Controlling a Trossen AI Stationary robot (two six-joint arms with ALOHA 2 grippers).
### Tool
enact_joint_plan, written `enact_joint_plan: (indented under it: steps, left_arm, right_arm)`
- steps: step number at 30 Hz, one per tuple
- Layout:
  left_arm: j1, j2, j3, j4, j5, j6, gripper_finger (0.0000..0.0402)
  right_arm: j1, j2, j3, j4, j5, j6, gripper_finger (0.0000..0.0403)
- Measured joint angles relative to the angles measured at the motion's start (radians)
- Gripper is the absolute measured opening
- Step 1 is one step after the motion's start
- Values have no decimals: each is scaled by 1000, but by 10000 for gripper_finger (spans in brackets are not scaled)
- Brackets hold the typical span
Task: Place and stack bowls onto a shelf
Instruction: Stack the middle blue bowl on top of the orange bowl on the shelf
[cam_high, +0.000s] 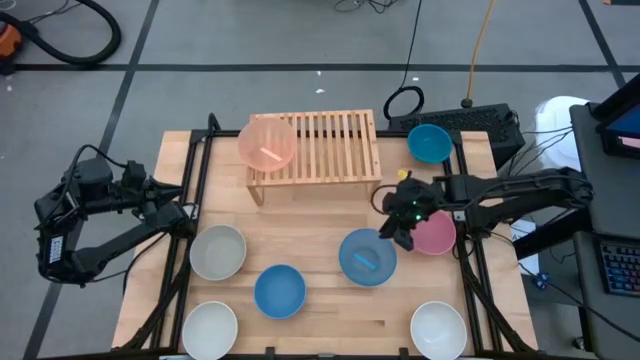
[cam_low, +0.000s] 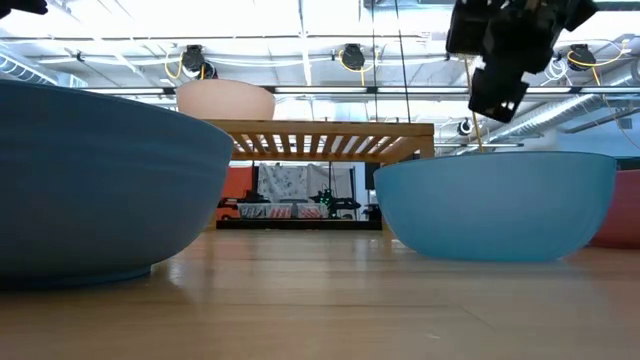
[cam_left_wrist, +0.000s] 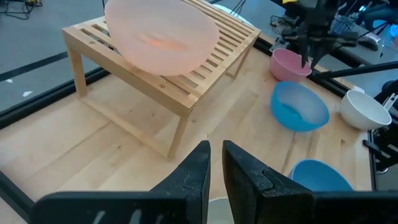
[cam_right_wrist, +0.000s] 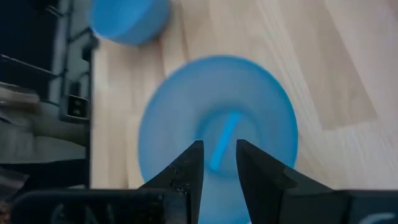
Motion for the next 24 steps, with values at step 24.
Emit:
enact_joint_plan:
  steps: [24]
  left_arm:
    - [0, 0, 0, -1, 4, 16, 47]
  right_arm:
    - [53, 212, 0, 79, 146, -17, 89]
